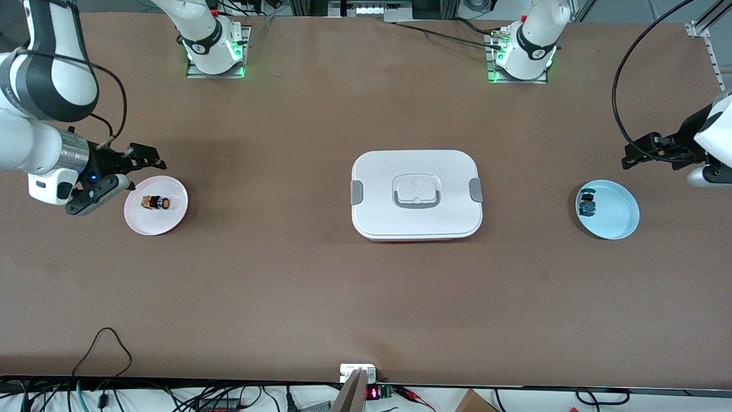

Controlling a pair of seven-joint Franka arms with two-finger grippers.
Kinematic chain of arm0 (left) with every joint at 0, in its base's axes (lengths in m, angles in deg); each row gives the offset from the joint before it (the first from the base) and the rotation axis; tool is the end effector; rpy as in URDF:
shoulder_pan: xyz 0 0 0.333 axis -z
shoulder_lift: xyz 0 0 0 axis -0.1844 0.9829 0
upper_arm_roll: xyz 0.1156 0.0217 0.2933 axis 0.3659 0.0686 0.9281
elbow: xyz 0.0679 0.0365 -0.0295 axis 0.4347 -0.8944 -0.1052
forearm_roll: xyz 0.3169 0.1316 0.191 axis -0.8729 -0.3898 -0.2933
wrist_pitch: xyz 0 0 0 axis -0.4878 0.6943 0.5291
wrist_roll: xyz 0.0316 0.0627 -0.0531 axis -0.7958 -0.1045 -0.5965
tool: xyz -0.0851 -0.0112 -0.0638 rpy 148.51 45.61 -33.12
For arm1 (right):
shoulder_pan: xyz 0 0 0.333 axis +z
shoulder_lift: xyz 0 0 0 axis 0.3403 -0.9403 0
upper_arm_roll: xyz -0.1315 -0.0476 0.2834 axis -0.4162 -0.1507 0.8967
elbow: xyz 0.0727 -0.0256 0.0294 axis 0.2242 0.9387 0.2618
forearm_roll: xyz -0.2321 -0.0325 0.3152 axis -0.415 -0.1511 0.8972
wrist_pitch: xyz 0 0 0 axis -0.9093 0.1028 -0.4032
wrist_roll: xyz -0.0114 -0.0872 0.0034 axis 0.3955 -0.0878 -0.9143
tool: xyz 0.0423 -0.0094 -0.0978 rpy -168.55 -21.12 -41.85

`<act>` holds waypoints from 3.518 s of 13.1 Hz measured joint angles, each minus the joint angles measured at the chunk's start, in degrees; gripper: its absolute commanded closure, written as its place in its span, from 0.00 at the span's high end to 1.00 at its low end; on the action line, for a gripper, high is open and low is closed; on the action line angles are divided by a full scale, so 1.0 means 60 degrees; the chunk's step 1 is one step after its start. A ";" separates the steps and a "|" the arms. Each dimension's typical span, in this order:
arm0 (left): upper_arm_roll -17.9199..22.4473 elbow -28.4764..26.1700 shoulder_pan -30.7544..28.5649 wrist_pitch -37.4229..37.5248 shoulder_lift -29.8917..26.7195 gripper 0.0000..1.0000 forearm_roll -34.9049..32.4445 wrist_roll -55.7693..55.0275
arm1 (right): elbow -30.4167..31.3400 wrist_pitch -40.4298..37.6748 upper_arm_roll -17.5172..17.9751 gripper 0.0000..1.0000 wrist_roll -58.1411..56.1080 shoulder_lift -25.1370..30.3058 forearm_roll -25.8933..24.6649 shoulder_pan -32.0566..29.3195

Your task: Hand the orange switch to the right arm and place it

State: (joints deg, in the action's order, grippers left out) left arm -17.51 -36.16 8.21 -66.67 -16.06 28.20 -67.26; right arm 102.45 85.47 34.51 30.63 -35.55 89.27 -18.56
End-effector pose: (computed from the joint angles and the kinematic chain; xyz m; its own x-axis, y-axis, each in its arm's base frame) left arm 0.5854 0.0125 0.5853 0.9989 0.0048 -0.0457 0.0057 -0.9998 0.0187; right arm 0.5831 0.0148 0.4436 0.9076 0.4036 -0.1152 0.3644 -0.8940 -0.2607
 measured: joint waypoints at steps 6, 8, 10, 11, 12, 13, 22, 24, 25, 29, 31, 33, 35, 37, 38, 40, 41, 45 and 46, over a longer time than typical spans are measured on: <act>0.0014 0.0000 -0.0014 0.0000 0.0000 1.00 0.0000 -0.0009 | -0.1703 -0.2286 0.0000 1.00 0.2485 0.0100 -0.1886 0.0584; 0.0014 0.0000 -0.0014 0.0000 0.0000 1.00 0.0000 -0.0013 | -0.1920 -0.2265 -0.0049 1.00 0.2469 0.0121 -0.2540 0.0568; 0.0014 0.0000 -0.0014 0.0000 0.0000 1.00 0.0000 -0.0016 | -0.2067 -0.2065 -0.0118 1.00 0.2471 0.0121 -0.3079 0.0548; 0.0014 0.0000 -0.0014 0.0000 0.0000 1.00 0.0000 -0.0017 | -0.2095 -0.1864 -0.0145 1.00 0.2561 0.0121 -0.3007 0.0534; 0.0014 0.0000 -0.0014 0.0000 0.0000 1.00 0.0000 -0.0019 | -0.2101 -0.1592 -0.0169 1.00 0.2760 0.0121 -0.2839 0.0530; 0.0015 0.0000 -0.0014 0.0000 0.0000 1.00 0.0000 -0.0021 | -0.2100 -0.1400 -0.0182 1.00 0.3038 0.0123 -0.2718 0.0529; 0.0020 0.0000 -0.0056 0.0002 0.0001 1.00 0.0000 -0.0032 | -0.0645 -0.0163 -0.0214 1.00 0.4115 0.1038 -0.2671 0.0532; 0.0020 0.0000 -0.0057 0.0004 0.0001 1.00 0.0000 -0.0033 | 0.0074 0.0219 -0.0227 1.00 0.4116 0.1511 -0.2671 0.0494; 0.0020 0.0000 -0.0057 0.0004 0.0001 1.00 0.0000 -0.0033 | 0.0203 0.0183 -0.0226 1.00 0.4116 0.1657 -0.2670 0.0491; 0.0020 0.0000 -0.0057 0.0005 0.0001 1.00 0.0000 -0.0033 | -0.0034 -0.0027 -0.0226 1.00 0.4116 0.1669 -0.2593 0.0491; 0.0020 0.0000 -0.0057 0.0005 0.0001 1.00 0.0000 -0.0033 | -0.0418 -0.0075 -0.0226 1.00 0.4116 0.1397 -0.2570 0.0491; 0.0020 0.0000 -0.0056 0.0006 0.0001 1.00 0.0000 -0.0033 | -0.0712 -0.0140 -0.0226 1.00 0.4116 0.1132 -0.2570 0.0489; 0.0020 0.0000 -0.0057 0.0006 0.0001 1.00 0.0000 -0.0034 | -0.0841 -0.0170 -0.0226 1.00 0.4116 0.1006 -0.2565 0.0475; 0.0020 0.0000 -0.0056 0.0006 0.0001 1.00 0.0000 -0.0034 | -0.0952 -0.0292 -0.0226 1.00 0.4118 0.0996 -0.2548 0.0472; 0.0020 0.0000 -0.0056 0.0006 0.0001 1.00 0.0000 -0.0034 | -0.1101 -0.0456 -0.0226 1.00 0.4124 0.1002 -0.2547 0.0465; 0.0020 0.0000 -0.0056 0.0006 0.0001 1.00 0.0000 -0.0034 | -0.1583 -0.1007 -0.0231 1.00 0.4126 0.1016 -0.2543 0.0419; 0.0020 0.0000 -0.0056 0.0006 0.0001 1.00 0.0000 -0.0034 | -0.1797 -0.1198 -0.0232 1.00 0.4126 0.1027 -0.2539 0.0412; 0.0020 0.0000 -0.0056 0.0006 0.0001 1.00 0.0000 -0.0034 | -0.2038 -0.1387 -0.0220 1.00 0.4126 0.1031 -0.2505 0.0419; 0.0020 0.0000 -0.0057 0.0006 0.0001 1.00 0.0000 -0.0034 | -0.2038 -0.1406 -0.0220 1.00 0.4126 0.1025 -0.2505 0.0419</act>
